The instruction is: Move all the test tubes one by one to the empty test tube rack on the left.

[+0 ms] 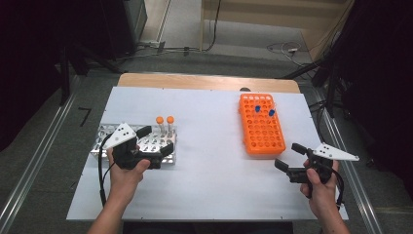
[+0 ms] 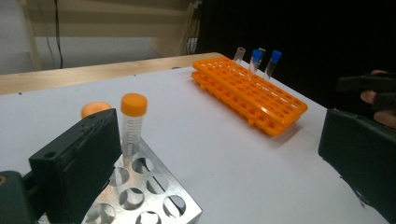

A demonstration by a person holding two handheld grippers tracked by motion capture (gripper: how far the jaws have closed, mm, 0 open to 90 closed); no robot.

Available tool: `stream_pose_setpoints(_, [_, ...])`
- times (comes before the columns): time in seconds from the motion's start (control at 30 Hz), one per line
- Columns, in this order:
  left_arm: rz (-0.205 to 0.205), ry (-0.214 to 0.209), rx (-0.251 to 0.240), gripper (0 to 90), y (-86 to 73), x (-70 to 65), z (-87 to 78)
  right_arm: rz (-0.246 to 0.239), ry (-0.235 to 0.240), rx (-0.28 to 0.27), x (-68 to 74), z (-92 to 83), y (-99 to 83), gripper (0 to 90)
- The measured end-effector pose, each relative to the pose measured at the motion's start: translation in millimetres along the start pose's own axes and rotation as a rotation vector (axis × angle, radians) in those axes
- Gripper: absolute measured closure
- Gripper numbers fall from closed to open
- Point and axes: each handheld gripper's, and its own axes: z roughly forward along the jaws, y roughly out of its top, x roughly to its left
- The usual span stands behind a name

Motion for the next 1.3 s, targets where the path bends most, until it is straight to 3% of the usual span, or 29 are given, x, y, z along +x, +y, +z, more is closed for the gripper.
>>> stream_pose_setpoints(0.23, [0.022, -0.035, -0.003, 0.0, -16.5, -21.4, -3.1, -0.011, -0.043, 0.012, -13.0, 14.4, 13.4, 7.4])
stream_pose_setpoints(0.37, [0.026, -0.044, 0.009, 0.0, -23.8, -26.5, -1.9, 0.009, -0.066, 0.021, -23.1, 27.0, 22.0, 15.7])
stream_pose_setpoints(0.87, [0.008, -0.046, 0.018, 0.0, -32.5, -24.9, -3.6, 0.075, -0.134, 0.110, -51.1, 85.5, 34.2, 47.6])
stream_pose_setpoints(1.3, [-0.001, -0.055, 0.019, 0.0, -33.7, -23.9, -4.0, 0.082, -0.205, 0.177, -55.2, 115.5, 38.7, 60.7])
